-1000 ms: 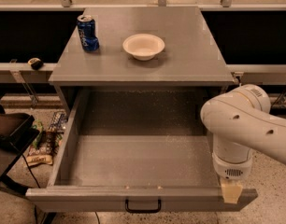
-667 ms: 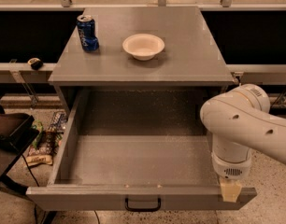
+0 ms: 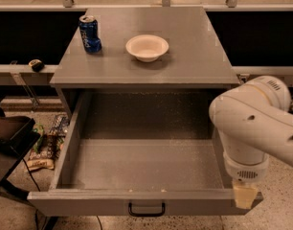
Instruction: Open top drawer
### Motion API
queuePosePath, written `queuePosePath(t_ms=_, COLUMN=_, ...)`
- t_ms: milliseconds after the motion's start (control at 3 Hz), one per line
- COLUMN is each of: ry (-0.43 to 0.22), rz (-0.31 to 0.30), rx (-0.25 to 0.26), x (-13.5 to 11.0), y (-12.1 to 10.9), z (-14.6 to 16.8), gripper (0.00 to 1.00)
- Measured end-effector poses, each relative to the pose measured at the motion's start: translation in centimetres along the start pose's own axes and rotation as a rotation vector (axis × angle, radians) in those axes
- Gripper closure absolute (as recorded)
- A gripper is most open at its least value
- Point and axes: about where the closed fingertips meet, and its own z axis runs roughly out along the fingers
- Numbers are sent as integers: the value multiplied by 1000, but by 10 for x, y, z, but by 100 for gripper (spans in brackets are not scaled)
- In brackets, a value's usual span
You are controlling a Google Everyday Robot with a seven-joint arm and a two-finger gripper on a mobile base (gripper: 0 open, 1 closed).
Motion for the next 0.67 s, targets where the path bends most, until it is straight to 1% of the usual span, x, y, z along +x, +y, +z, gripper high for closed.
queuePosePath(t_ms=333, ry=1, rz=88, rx=65, x=44, y=4, z=-52, gripper=0)
queuePosePath(t_ms=667, ry=-6, rz=94, rx=78, x=44, y=1, z=-58, gripper=0)
